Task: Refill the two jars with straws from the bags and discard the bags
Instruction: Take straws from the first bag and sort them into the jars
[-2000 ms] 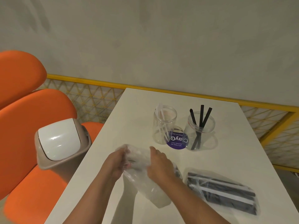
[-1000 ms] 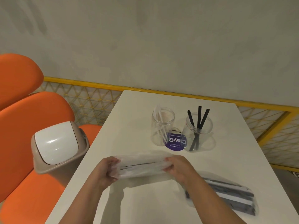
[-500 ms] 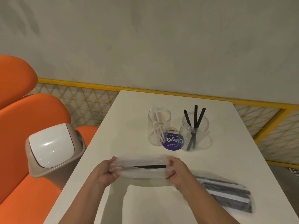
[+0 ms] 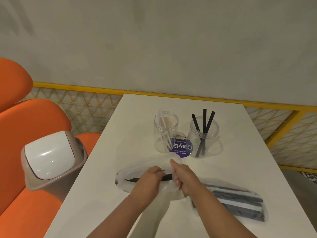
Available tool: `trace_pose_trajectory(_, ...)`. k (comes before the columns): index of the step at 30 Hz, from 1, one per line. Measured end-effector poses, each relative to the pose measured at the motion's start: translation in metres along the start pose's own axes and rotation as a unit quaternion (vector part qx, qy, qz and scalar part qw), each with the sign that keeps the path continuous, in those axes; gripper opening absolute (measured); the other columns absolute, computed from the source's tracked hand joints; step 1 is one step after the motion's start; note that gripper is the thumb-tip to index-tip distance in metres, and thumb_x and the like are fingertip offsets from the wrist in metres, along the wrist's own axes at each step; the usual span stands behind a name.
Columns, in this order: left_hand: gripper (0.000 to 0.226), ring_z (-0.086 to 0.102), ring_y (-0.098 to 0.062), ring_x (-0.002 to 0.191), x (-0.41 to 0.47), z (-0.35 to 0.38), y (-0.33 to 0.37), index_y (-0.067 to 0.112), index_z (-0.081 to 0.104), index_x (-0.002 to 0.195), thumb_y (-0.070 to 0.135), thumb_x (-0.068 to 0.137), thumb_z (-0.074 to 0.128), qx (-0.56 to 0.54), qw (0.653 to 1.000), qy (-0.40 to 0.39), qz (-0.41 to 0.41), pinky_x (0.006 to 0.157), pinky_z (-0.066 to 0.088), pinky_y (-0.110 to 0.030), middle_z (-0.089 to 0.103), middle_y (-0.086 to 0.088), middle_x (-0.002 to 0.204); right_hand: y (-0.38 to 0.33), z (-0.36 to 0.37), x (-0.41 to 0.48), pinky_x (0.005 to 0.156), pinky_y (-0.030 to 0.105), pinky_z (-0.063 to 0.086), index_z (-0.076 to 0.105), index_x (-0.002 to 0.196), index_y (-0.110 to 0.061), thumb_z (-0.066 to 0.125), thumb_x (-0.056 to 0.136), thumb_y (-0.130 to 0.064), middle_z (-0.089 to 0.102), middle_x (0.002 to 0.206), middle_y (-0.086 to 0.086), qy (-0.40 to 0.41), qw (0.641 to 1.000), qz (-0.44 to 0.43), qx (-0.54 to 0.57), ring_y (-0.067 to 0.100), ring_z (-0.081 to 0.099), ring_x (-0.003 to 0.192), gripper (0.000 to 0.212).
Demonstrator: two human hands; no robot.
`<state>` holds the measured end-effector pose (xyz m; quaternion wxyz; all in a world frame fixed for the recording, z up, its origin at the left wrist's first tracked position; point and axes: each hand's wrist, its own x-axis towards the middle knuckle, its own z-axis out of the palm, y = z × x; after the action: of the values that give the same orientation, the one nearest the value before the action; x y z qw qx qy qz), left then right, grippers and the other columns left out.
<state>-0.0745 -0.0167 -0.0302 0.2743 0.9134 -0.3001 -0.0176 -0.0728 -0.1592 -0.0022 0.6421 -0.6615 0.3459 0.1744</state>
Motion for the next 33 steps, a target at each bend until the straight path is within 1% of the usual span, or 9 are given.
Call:
trace_pose_trajectory(3, 0.039, 0.052, -0.022, 0.117, 0.014, 0.005, -0.015, 0.016, 0.056, 0.128, 0.013, 0.090, 0.050, 0.057, 0.995, -0.023, -0.082, 0.099, 0.038, -0.026, 0.057, -0.003, 0.127, 0.002, -0.003, 0.002, 0.071, 0.025, 0.041, 0.043, 0.122, -0.015, 0.063, 0.085, -0.023, 0.054, 0.109, 0.004, 0.070, 0.973, -0.185, -0.123, 0.018, 0.052, 0.088, 0.042)
trace_pose_trajectory(5, 0.042, 0.051, -0.023, 0.117, 0.021, 0.002, -0.018, 0.020, 0.051, 0.132, 0.023, 0.090, 0.052, 0.097, 0.987, -0.049, -0.118, 0.098, 0.039, -0.030, 0.055, -0.001, 0.127, 0.003, -0.006, 0.000, 0.088, 0.023, 0.039, 0.043, 0.127, -0.014, 0.066, 0.080, -0.012, 0.045, 0.122, 0.007, 0.143, 0.912, -0.324, -0.208, 0.020, 0.047, 0.106, 0.053)
trace_pose_trajectory(8, 0.044, 0.048, -0.024, 0.118, 0.024, -0.003, -0.018, 0.029, 0.048, 0.134, 0.035, 0.090, 0.052, 0.150, 0.976, -0.073, -0.137, 0.100, 0.036, -0.032, 0.053, -0.001, 0.127, 0.007, -0.004, -0.002, 0.093, 0.028, 0.040, 0.061, 0.109, -0.020, 0.066, 0.075, -0.005, 0.048, 0.118, 0.006, 0.175, 0.811, -0.475, -0.294, 0.024, 0.047, 0.111, 0.038)
trace_pose_trajectory(10, 0.043, 0.042, -0.025, 0.123, 0.021, -0.004, -0.019, 0.034, 0.046, 0.135, 0.041, 0.093, 0.047, 0.175, 0.972, -0.072, -0.142, 0.102, 0.032, -0.032, 0.047, -0.002, 0.132, 0.015, 0.000, 0.000, 0.090, 0.031, 0.037, 0.068, 0.092, -0.025, 0.068, 0.075, -0.019, 0.048, 0.124, 0.004, 0.153, 0.773, -0.487, -0.376, 0.026, 0.045, 0.117, 0.018)
trace_pose_trajectory(13, 0.049, 0.033, -0.026, 0.131, 0.016, -0.004, -0.020, 0.031, 0.038, 0.140, 0.036, 0.092, 0.048, 0.201, 0.963, -0.104, -0.147, 0.105, 0.030, -0.035, 0.035, -0.005, 0.142, 0.023, 0.001, 0.008, 0.102, 0.035, 0.036, 0.064, 0.107, -0.026, 0.059, 0.085, -0.041, 0.027, 0.146, 0.001, 0.111, 0.810, -0.349, -0.459, 0.023, 0.038, 0.128, 0.028)
trace_pose_trajectory(16, 0.046, 0.044, -0.022, 0.122, 0.015, -0.007, -0.021, 0.023, 0.040, 0.131, 0.027, 0.087, 0.054, 0.201, 0.963, -0.108, -0.145, 0.097, 0.035, -0.029, 0.046, -0.002, 0.132, 0.017, 0.000, 0.010, 0.097, 0.031, 0.043, 0.047, 0.128, -0.017, 0.053, 0.092, -0.025, 0.031, 0.141, 0.006, 0.094, 0.864, -0.274, -0.413, 0.025, 0.053, 0.115, 0.038)
trace_pose_trajectory(24, 0.038, 0.048, -0.021, 0.117, 0.021, -0.009, -0.018, 0.015, 0.059, 0.114, 0.042, 0.096, 0.040, 0.122, 0.974, -0.087, -0.169, 0.091, 0.035, -0.028, 0.050, -0.005, 0.123, 0.022, -0.003, 0.021, 0.097, 0.025, 0.039, 0.048, 0.129, -0.015, 0.045, 0.085, 0.008, 0.053, 0.124, 0.009, 0.052, 0.900, -0.262, -0.344, 0.024, 0.051, 0.116, 0.050)
trace_pose_trajectory(27, 0.037, 0.038, -0.021, 0.130, 0.027, -0.013, -0.020, 0.014, 0.065, 0.112, 0.037, 0.096, 0.042, 0.097, 0.973, -0.114, -0.174, 0.099, 0.032, -0.026, 0.046, -0.009, 0.134, 0.025, -0.003, 0.023, 0.094, 0.020, 0.038, 0.052, 0.126, -0.012, 0.042, 0.090, 0.005, 0.054, 0.124, 0.010, 0.068, 0.912, -0.253, -0.316, 0.023, 0.052, 0.115, 0.042)
trace_pose_trajectory(33, 0.042, 0.053, -0.028, 0.104, 0.030, -0.019, -0.023, 0.014, 0.040, 0.120, 0.015, 0.082, 0.058, 0.048, 0.966, -0.140, -0.211, 0.082, 0.041, -0.031, 0.056, -0.011, 0.114, 0.019, -0.002, 0.016, 0.085, 0.015, 0.033, 0.051, 0.126, -0.010, 0.054, 0.092, -0.015, 0.052, 0.121, 0.005, 0.014, 0.947, -0.226, -0.228, 0.015, 0.050, 0.111, 0.035)
